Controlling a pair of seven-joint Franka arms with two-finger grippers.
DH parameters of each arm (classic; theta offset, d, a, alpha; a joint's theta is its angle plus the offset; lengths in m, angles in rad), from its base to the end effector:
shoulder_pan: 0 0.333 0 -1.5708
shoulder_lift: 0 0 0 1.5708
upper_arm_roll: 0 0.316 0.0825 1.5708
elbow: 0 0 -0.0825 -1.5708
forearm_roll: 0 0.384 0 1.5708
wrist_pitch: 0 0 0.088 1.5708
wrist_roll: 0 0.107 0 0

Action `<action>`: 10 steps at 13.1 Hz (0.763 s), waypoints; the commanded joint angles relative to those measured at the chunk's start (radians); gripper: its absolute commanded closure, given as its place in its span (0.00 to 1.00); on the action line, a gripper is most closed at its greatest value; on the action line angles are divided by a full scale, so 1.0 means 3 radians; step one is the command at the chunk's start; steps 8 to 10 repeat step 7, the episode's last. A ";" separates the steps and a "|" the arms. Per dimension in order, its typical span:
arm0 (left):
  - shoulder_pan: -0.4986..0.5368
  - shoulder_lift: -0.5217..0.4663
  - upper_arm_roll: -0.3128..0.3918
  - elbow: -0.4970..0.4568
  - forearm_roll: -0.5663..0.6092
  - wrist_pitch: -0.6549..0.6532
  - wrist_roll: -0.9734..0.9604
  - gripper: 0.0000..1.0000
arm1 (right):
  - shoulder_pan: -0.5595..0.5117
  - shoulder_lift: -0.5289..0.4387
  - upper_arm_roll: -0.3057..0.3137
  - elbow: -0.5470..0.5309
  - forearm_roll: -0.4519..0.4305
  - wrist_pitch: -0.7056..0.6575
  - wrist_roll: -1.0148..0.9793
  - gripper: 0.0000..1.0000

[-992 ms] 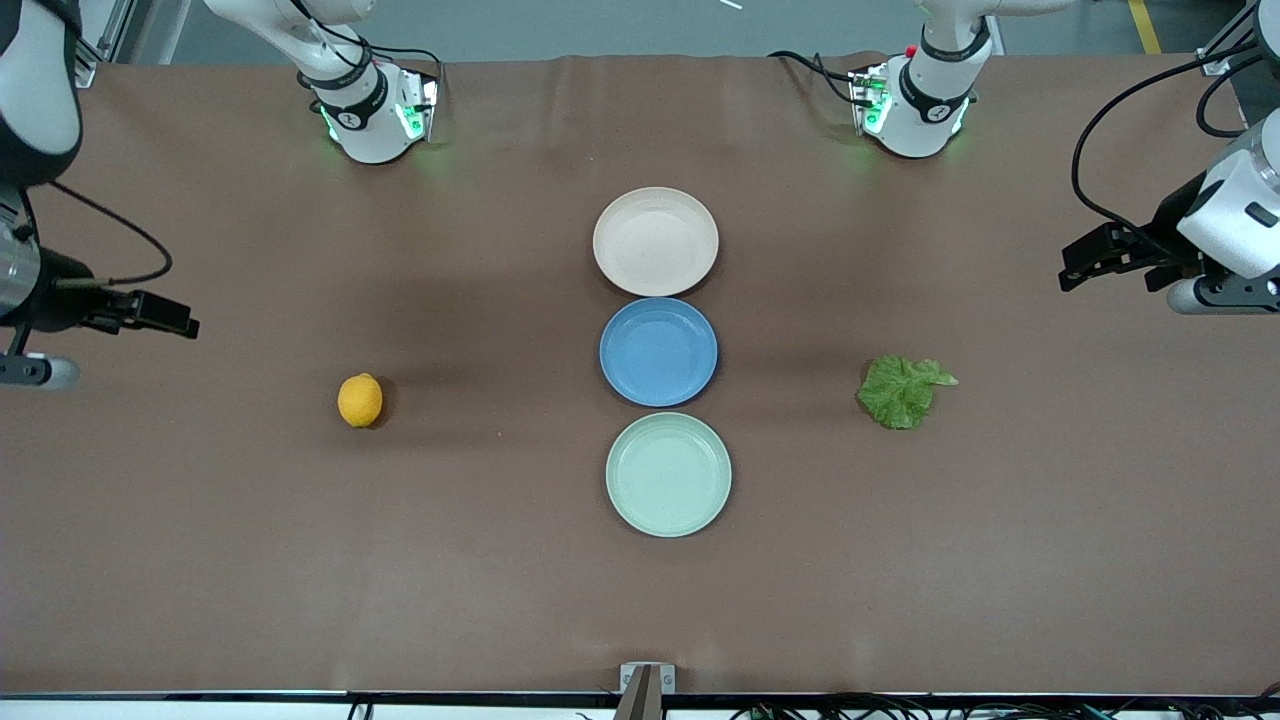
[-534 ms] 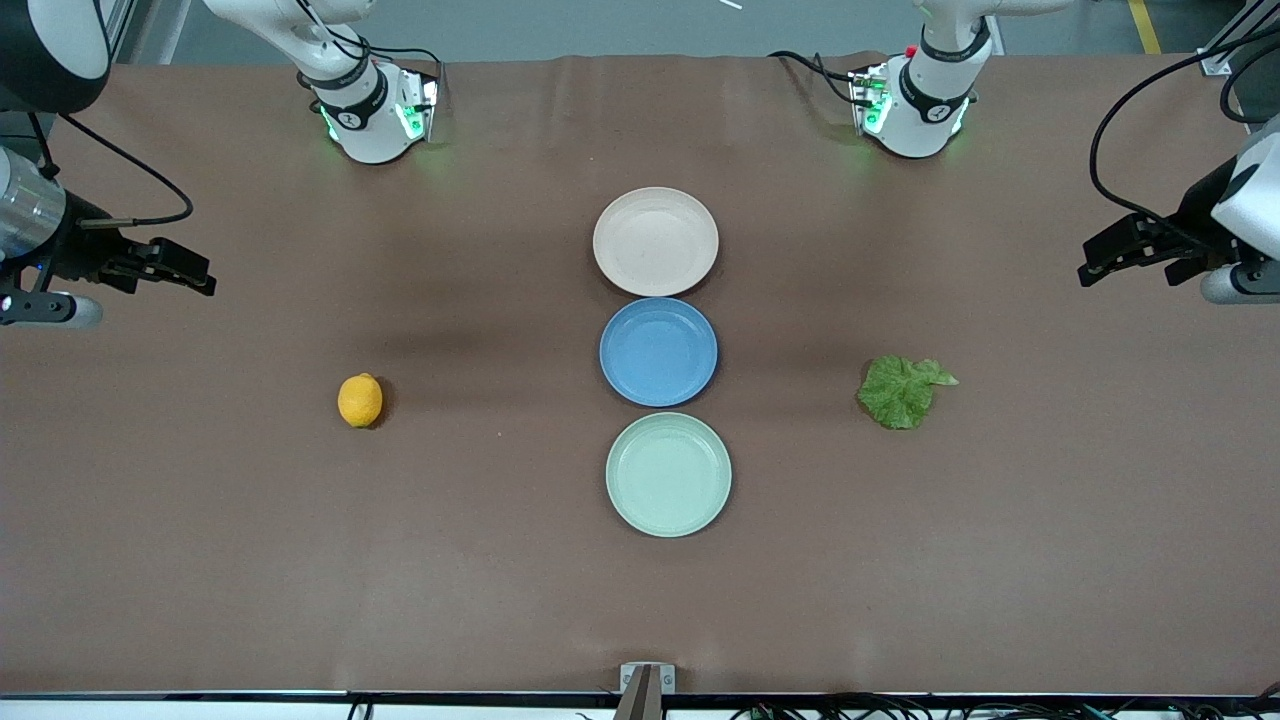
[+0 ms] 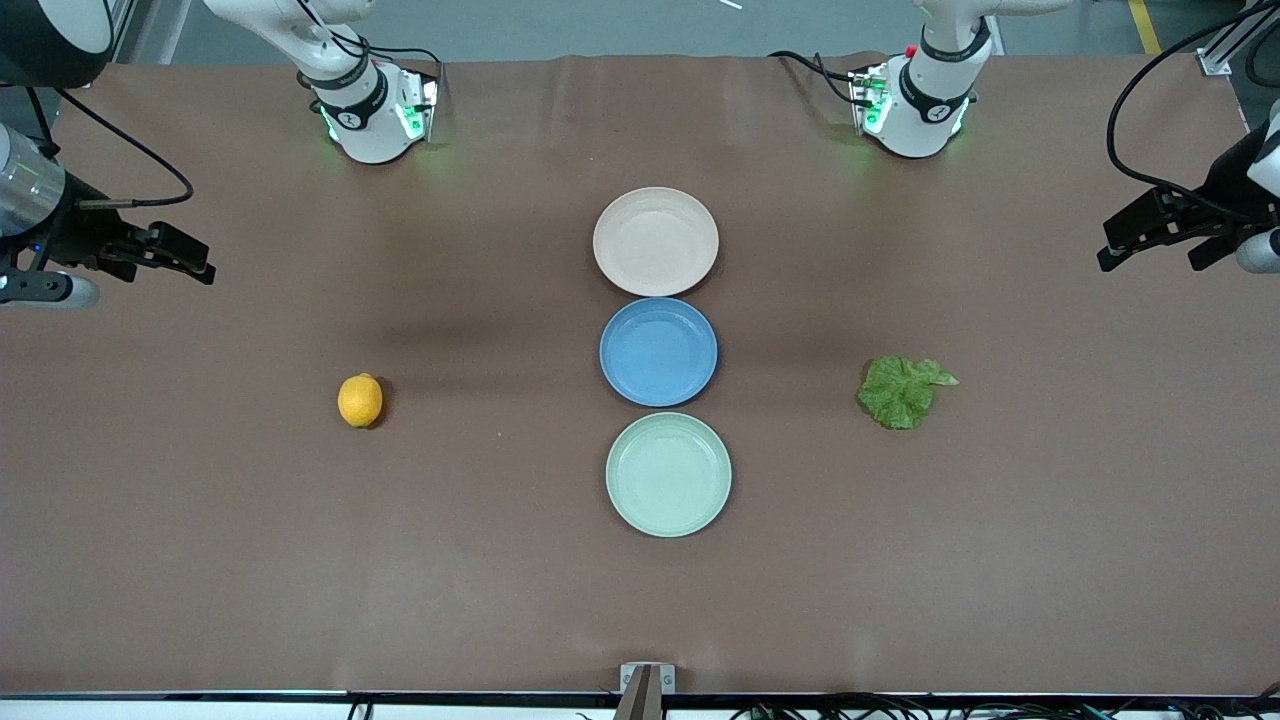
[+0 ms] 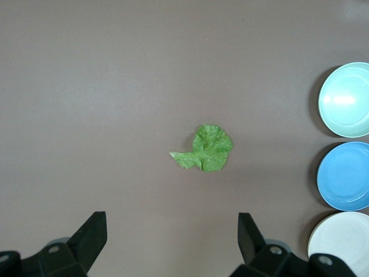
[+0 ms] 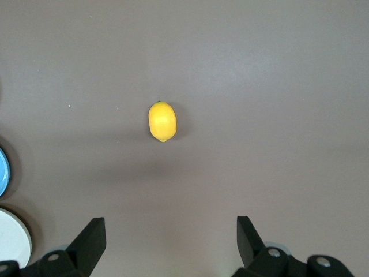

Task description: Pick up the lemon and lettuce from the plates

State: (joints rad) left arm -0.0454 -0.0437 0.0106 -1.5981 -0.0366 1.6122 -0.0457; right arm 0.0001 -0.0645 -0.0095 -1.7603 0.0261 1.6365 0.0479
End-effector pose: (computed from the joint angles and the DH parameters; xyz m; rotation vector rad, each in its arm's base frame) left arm 0.5448 -0.0226 0.6394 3.1010 0.0176 0.0873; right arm 0.5348 -0.0025 0.5756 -3.1134 0.0930 0.0932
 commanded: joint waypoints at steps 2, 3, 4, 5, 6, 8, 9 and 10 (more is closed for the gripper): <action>0.0003 -0.0013 -0.0005 0.0024 -0.0006 -0.0056 -0.0021 0.00 | -0.0011 -0.0128 0.0011 -0.0120 -0.0010 0.0103 0.0040 0.00; 0.0003 -0.0013 -0.0005 0.0024 -0.0006 -0.0051 -0.0021 0.00 | -0.0011 -0.0133 0.0011 -0.0120 -0.0010 0.0139 0.0035 0.00; 0.0003 -0.0013 0.0001 0.0029 -0.0006 -0.0051 -0.0021 0.00 | -0.0011 -0.0133 0.0006 -0.0115 -0.0015 0.0169 0.0015 0.00; 0.0003 -0.0013 0.0001 0.0030 -0.0006 -0.0051 -0.0021 0.00 | -0.0006 -0.0133 0.0006 -0.0115 -0.0026 0.0190 0.0004 0.00; 0.0003 -0.0013 0.0001 0.0030 -0.0006 -0.0051 -0.0021 0.00 | 0.0005 -0.0133 0.0006 -0.0115 -0.0031 0.0190 -0.0006 0.00; 0.0003 -0.0013 -0.0004 0.0030 -0.0006 -0.0051 -0.0026 0.00 | 0.0000 -0.0133 0.0006 -0.0115 -0.0031 0.0190 -0.0006 0.00; 0.0003 -0.0013 -0.0004 0.0030 -0.0006 -0.0051 -0.0026 0.00 | 0.0000 -0.0133 0.0006 -0.0115 -0.0031 0.0190 -0.0006 0.00; 0.0003 -0.0013 -0.0004 0.0030 -0.0006 -0.0051 -0.0026 0.00 | 0.0000 -0.0133 0.0006 -0.0115 -0.0031 0.0190 -0.0006 0.00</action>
